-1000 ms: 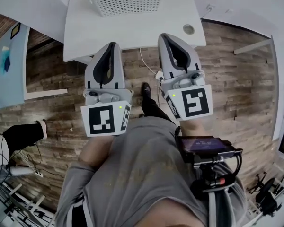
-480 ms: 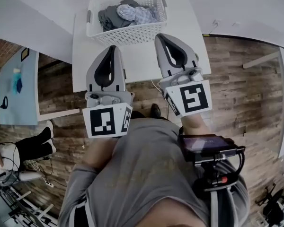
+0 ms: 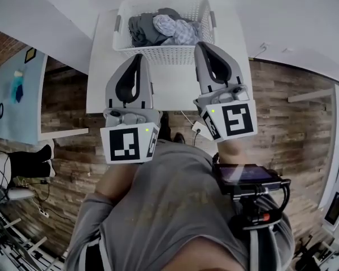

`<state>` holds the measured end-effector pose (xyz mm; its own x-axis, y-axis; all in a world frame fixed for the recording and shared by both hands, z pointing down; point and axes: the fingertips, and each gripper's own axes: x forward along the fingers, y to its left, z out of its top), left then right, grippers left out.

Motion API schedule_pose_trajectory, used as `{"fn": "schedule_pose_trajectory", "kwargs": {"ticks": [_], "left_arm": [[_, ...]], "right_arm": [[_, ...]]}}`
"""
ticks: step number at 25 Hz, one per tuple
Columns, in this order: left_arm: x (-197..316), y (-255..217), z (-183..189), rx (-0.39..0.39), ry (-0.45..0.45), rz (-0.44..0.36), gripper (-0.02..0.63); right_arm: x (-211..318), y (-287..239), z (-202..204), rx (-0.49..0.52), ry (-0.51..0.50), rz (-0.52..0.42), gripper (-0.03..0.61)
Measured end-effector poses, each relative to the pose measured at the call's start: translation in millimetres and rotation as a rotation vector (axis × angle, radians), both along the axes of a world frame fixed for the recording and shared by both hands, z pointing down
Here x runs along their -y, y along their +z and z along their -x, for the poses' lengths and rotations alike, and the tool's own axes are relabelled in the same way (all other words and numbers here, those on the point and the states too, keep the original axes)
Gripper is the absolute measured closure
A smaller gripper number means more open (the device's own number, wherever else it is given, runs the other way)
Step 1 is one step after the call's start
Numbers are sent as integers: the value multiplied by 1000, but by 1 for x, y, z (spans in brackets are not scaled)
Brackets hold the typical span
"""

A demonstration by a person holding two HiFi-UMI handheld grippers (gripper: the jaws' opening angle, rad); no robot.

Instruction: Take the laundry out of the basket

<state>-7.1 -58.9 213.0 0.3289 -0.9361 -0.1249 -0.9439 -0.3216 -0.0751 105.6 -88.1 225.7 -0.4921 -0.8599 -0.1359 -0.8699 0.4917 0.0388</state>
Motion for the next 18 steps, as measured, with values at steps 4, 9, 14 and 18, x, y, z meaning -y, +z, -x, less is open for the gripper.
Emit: {"fn": "schedule_pose_trajectory", "kwargs": {"ticks": [4, 9, 14, 18], "left_arm": [[18, 7, 8, -12, -3, 16, 606], [44, 16, 19, -25, -1, 35, 606], [74, 22, 33, -62, 7, 62, 606], [100, 15, 45, -86, 14, 51, 606]], "right_arm": [[17, 6, 5, -13, 6, 20, 571], [42, 11, 10, -21, 21, 32, 571], [74, 9, 17, -33, 44, 35, 571], [99, -1, 27, -45, 60, 18, 571]]}}
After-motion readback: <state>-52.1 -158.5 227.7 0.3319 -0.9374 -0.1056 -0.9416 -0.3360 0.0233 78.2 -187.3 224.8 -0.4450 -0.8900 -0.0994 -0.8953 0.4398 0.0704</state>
